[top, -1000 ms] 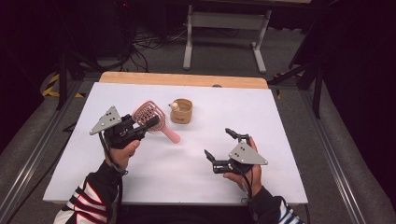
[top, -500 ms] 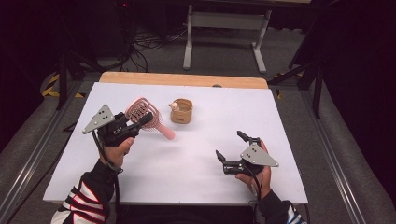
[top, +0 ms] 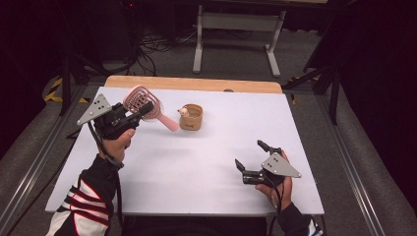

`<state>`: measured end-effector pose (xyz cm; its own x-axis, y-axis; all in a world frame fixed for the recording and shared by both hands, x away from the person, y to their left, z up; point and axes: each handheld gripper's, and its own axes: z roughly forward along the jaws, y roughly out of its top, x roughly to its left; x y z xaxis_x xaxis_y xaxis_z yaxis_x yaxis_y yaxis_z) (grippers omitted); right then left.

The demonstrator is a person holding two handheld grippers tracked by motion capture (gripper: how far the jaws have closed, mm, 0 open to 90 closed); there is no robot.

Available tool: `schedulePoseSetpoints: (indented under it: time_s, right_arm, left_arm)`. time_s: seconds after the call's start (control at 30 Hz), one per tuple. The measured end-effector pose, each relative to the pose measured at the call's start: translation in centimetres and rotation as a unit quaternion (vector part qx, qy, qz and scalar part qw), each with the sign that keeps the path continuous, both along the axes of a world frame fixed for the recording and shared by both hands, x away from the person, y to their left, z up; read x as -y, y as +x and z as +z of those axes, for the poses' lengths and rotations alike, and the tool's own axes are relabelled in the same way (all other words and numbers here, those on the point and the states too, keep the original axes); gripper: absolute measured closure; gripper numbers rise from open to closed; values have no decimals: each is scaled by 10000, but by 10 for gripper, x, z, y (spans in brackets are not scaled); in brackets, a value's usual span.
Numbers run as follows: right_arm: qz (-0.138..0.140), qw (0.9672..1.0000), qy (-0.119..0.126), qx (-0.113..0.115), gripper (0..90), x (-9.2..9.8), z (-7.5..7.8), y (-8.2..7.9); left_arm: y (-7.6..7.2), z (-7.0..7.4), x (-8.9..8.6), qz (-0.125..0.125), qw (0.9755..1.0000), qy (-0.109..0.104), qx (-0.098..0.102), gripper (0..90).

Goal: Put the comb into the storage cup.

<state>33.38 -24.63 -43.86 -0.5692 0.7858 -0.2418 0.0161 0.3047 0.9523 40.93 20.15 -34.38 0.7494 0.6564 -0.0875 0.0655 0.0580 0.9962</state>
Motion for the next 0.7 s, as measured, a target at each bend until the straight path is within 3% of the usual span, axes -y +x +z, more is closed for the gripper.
schedulePoseSetpoints:
  time_s: [0.27,0.7]
  right_arm:
    - [37,9999,-80,-49,59,-3,-2,1]
    - [105,9999,60,-122,64,-1,0,1]
  left_arm:
    - [11,25,14,-51,9998,103,191,632]
    - [28,40,43,-202,9992,246,235,632]
